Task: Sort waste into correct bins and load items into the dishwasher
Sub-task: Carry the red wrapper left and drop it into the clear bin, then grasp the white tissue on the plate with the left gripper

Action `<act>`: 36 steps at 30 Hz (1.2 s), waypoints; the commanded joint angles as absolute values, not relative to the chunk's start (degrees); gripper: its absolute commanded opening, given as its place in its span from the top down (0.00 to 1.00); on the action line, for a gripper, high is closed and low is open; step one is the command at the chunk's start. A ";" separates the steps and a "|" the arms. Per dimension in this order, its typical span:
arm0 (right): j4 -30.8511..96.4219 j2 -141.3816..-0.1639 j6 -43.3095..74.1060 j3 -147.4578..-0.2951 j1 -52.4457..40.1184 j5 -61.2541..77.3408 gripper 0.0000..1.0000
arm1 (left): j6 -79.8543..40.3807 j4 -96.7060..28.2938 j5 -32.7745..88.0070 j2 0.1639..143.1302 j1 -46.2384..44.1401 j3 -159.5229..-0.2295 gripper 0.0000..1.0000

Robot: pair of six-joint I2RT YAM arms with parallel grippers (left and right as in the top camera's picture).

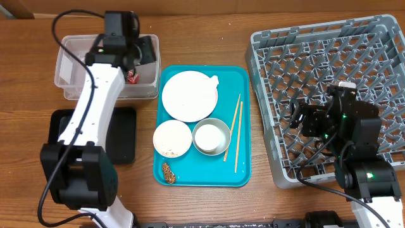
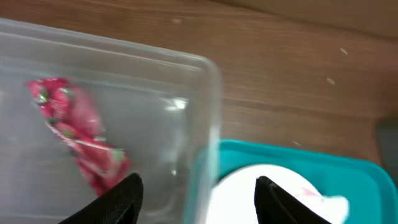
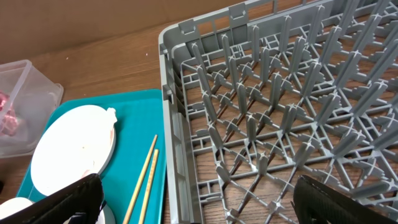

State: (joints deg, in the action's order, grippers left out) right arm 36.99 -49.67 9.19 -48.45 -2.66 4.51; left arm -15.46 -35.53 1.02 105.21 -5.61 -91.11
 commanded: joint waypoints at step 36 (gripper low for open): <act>36.80 -49.32 9.02 -49.84 -2.50 4.75 0.00 | -7.70 -54.89 3.86 116.64 -18.28 -101.06 0.96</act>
